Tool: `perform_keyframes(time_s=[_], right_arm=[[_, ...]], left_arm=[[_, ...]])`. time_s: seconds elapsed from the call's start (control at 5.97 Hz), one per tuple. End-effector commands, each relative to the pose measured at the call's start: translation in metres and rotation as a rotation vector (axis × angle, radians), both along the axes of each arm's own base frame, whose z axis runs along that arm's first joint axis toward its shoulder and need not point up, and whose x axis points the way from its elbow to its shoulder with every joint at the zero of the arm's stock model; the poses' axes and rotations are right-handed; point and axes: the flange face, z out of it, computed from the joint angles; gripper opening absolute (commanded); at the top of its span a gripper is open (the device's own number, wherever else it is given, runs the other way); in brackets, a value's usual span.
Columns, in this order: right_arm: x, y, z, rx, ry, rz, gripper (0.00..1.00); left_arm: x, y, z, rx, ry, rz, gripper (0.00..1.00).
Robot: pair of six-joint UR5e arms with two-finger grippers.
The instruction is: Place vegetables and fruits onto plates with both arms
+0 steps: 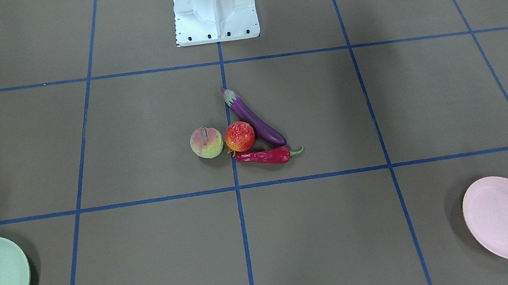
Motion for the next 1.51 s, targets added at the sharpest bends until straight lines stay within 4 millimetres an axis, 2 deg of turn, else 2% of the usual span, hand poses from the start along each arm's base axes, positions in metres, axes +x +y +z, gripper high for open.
perform_keyframes(time_s=[0.0,0.17,0.5,0.67,1.01,1.17,1.34], right_arm=[[-0.054,-0.019,-0.043,-0.026,-0.048,0.071,1.00],[-0.108,-0.030,-0.078,-0.064,-0.094,0.112,1.00],[-0.221,-0.046,-0.169,-0.181,-0.163,0.191,1.00],[-0.291,-0.039,-0.212,-0.196,-0.158,0.226,1.00],[-0.414,-0.003,-0.273,-0.250,-0.151,0.332,1.00],[-0.460,-0.004,-0.300,-0.294,-0.159,0.381,1.00],[-0.496,-0.004,-0.322,-0.335,-0.166,0.428,1.00]], left_arm=[[0.004,-0.004,-0.001,0.001,0.000,0.006,1.00],[0.004,-0.004,0.001,-0.005,0.001,0.006,1.00],[0.005,-0.003,0.002,-0.008,0.001,0.007,1.00],[0.007,-0.004,0.010,-0.022,0.001,0.012,1.00],[0.011,-0.007,0.017,-0.034,0.000,0.021,1.00],[0.012,-0.008,0.018,-0.037,0.000,0.023,1.00],[0.013,-0.014,0.021,-0.041,0.000,0.024,1.00]])
